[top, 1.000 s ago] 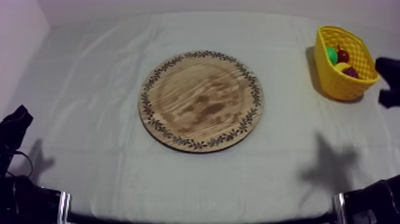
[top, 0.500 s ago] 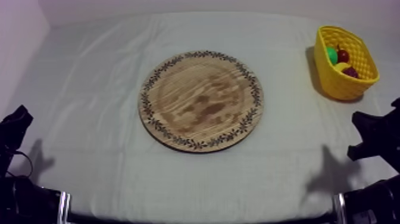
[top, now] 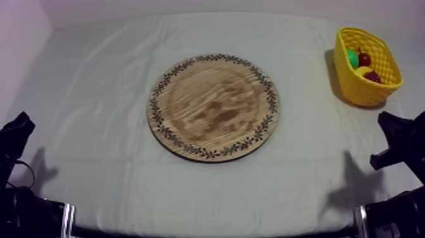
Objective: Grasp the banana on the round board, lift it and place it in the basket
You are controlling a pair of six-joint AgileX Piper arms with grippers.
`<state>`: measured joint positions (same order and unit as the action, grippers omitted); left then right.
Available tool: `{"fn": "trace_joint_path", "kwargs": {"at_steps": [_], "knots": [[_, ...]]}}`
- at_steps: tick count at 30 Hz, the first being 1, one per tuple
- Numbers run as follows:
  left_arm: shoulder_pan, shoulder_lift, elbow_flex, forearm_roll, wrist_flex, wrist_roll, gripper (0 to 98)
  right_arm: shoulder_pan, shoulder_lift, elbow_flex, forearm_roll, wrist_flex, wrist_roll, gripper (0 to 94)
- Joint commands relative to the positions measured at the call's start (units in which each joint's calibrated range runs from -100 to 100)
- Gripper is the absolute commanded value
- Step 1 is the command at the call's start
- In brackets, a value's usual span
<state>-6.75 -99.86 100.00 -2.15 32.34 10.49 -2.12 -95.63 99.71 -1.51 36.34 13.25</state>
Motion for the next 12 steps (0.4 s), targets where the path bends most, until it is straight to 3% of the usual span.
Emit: {"fn": "trace_joint_path", "kwargs": {"at_steps": [1,12], "knots": [[0.0,0.0,0.0,0.03,0.0,0.0,0.1,-0.1,0.0,0.0,0.1,0.2,0.1,0.9],[0.0,0.0,0.0,0.03,0.0,0.0,0.1,-1.7,-0.1,0.1,0.1,0.1,-0.3,0.5]]}}
